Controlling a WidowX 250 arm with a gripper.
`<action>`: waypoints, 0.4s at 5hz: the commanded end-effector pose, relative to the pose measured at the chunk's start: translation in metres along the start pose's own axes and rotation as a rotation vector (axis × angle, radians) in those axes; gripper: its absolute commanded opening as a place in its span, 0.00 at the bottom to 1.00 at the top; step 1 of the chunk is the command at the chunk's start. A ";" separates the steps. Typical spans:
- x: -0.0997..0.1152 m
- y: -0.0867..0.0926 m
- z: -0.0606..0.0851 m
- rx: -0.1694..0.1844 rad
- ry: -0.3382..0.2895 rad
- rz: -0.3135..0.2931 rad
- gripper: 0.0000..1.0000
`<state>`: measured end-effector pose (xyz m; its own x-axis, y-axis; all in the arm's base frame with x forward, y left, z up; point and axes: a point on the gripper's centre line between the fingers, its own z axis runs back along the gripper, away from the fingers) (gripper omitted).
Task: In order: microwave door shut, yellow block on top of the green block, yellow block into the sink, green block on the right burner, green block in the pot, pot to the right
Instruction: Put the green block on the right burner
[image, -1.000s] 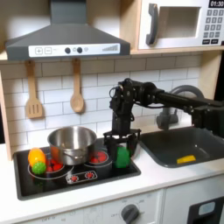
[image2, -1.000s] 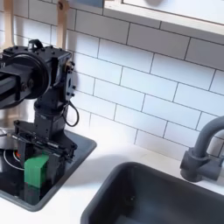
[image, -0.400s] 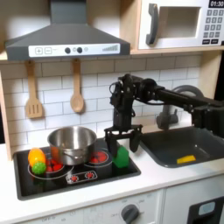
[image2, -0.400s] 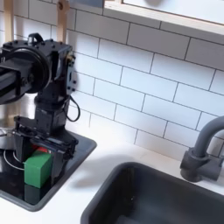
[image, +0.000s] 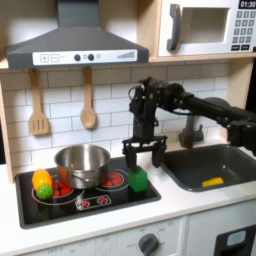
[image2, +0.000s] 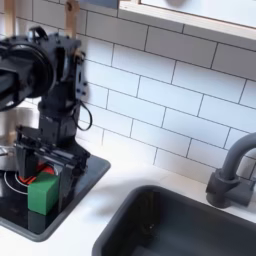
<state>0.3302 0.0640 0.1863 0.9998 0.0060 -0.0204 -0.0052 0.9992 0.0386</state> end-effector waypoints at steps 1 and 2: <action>-0.017 -0.001 0.021 0.004 -0.036 -0.010 1.00; -0.026 -0.002 0.037 -0.004 -0.065 -0.009 1.00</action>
<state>0.3047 0.0638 0.2227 0.9991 0.0054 0.0424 -0.0067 0.9995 0.0315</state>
